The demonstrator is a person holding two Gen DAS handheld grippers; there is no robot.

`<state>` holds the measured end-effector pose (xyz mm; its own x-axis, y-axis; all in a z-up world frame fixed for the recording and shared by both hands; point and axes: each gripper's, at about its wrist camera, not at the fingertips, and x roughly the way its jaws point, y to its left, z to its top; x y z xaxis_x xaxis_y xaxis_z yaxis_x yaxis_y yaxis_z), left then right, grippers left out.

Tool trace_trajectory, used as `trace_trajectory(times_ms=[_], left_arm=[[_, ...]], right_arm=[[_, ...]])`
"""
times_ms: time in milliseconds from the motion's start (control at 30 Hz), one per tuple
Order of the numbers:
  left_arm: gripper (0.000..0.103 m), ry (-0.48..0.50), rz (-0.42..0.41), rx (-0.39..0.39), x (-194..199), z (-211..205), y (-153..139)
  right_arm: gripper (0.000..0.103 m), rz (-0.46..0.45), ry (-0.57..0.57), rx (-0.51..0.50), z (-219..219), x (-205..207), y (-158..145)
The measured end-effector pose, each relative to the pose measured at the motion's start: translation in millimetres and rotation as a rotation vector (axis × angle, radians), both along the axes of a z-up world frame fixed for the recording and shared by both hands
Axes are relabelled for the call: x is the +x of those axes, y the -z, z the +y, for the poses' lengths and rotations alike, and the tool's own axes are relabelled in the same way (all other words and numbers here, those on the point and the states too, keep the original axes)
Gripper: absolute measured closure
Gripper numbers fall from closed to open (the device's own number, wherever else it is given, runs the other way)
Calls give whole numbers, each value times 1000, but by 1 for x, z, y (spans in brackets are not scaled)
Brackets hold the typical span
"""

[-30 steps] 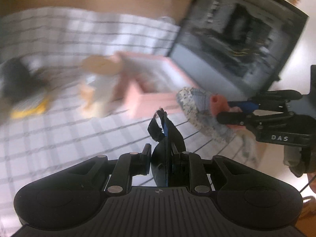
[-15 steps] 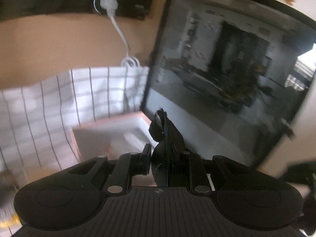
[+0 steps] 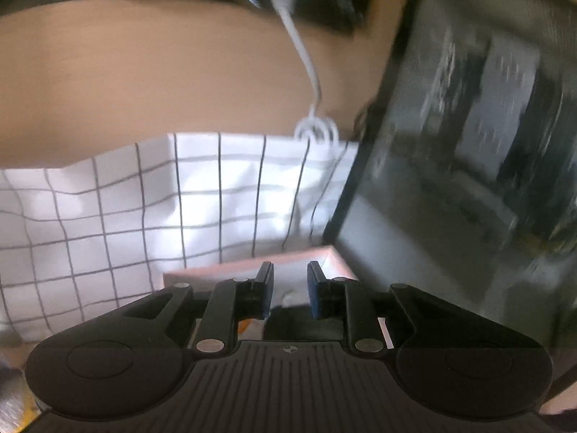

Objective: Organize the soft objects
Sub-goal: 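Carry the cap and socks over the pink box and open both tools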

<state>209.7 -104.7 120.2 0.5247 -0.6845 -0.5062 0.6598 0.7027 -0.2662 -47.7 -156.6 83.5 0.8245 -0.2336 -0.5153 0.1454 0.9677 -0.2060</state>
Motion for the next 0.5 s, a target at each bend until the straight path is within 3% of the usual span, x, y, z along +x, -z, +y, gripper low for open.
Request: trace_trajectory(times_ms=[100,300,400,500], left_arm=[[81,-18,-17,-72,-8,22,-17],[80,-43,-65,-72,-41,66,-40],[81,-82,-20,-82,-57,99,-34],[81,-132,14,-61,-79,133,-21]], right_arm=[[75,-45,-9,-33,-1,25,-13],[75,-127,0,-87,-3,99,-38],[75,-72,39,-75,-11,148,-21],[75,43,91,-12,-22,190,14]])
